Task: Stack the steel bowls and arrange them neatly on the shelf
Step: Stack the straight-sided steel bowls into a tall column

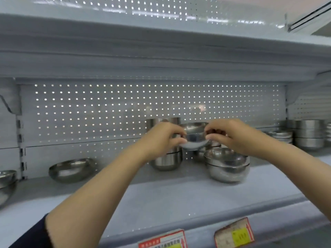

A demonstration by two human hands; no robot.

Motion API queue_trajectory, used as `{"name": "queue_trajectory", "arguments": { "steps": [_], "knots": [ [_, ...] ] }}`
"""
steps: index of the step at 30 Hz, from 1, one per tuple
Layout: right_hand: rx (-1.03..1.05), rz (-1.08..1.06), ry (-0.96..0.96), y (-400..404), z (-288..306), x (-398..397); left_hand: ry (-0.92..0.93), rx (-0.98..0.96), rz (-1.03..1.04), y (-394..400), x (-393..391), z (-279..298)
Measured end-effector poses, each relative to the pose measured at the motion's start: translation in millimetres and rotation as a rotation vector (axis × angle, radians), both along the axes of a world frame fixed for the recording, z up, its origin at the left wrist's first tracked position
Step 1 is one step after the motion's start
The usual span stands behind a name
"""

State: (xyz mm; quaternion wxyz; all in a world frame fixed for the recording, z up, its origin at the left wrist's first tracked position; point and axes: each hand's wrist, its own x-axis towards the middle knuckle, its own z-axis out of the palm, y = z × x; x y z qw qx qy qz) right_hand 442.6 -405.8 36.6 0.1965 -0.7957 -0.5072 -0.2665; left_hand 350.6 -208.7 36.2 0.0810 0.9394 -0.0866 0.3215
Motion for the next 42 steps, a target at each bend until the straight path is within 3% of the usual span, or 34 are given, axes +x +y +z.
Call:
{"name": "queue_trajectory", "arguments": {
  "steps": [11, 20, 25, 28, 31, 34, 39, 42],
  "knots": [
    [-0.027, -0.096, 0.074, -66.2, -32.9, 62.1, 0.165, 0.028, -0.100, -59.4, 78.9, -25.4],
    [-0.070, -0.043, 0.121, -67.5, -43.8, 68.0, 0.187, 0.094, -0.108, -55.7, 66.2, -32.2],
    [0.112, -0.056, 0.078, -60.5, -30.3, 51.5, 0.122, 0.075, 0.018, -18.2, 23.9, -28.6],
    [0.116, 0.068, 0.104, -19.6, -18.0, 16.8, 0.138, -0.001, 0.168, 19.4, -14.8, -31.0],
    [0.005, 0.264, 0.180, 39.4, -16.8, -31.1, 0.147, -0.012, 0.325, 58.4, -56.1, -40.1],
    [-0.098, 0.377, 0.130, 110.7, -21.7, -62.2, 0.193, -0.041, 0.494, 98.0, -93.0, -51.1],
    [-0.303, 0.327, 0.035, 232.1, -28.7, -99.5, 0.231, -0.055, 0.782, 160.4, -123.8, -52.4],
    [-0.329, 0.255, 0.072, 294.3, -38.4, -107.2, 0.398, -0.194, 0.901, 184.6, -115.8, -41.3]
  ]
}}
